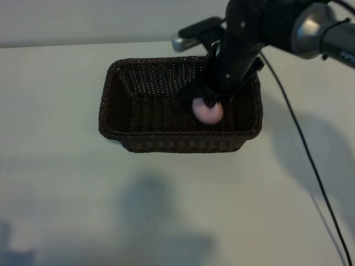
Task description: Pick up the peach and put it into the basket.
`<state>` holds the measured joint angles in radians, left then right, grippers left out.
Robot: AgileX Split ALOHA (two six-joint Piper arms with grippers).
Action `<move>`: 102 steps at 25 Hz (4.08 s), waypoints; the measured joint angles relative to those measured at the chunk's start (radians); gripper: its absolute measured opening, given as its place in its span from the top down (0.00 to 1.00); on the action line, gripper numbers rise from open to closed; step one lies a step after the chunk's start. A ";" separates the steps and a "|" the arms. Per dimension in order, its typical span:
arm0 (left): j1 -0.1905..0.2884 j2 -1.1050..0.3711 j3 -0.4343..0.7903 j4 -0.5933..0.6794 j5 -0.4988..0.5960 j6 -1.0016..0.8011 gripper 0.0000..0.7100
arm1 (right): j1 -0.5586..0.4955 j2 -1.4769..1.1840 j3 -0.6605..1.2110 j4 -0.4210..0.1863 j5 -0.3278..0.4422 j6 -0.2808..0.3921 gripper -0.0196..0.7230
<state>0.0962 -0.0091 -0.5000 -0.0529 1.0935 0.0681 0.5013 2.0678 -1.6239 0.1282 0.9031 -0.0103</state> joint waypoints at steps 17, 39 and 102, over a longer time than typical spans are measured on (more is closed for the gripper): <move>0.000 0.000 0.000 0.000 0.000 0.000 0.43 | 0.009 0.028 -0.001 0.005 -0.009 -0.026 0.54; 0.000 0.000 0.000 0.000 0.000 0.002 0.43 | -0.038 0.005 -0.462 -0.111 0.312 -0.017 0.23; 0.000 0.000 0.000 0.000 0.000 0.000 0.43 | -0.624 -1.805 0.605 -0.106 0.274 -0.003 0.29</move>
<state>0.0962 -0.0091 -0.5000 -0.0529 1.0935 0.0680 -0.1229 0.2633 -1.0185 0.0222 1.1771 -0.0136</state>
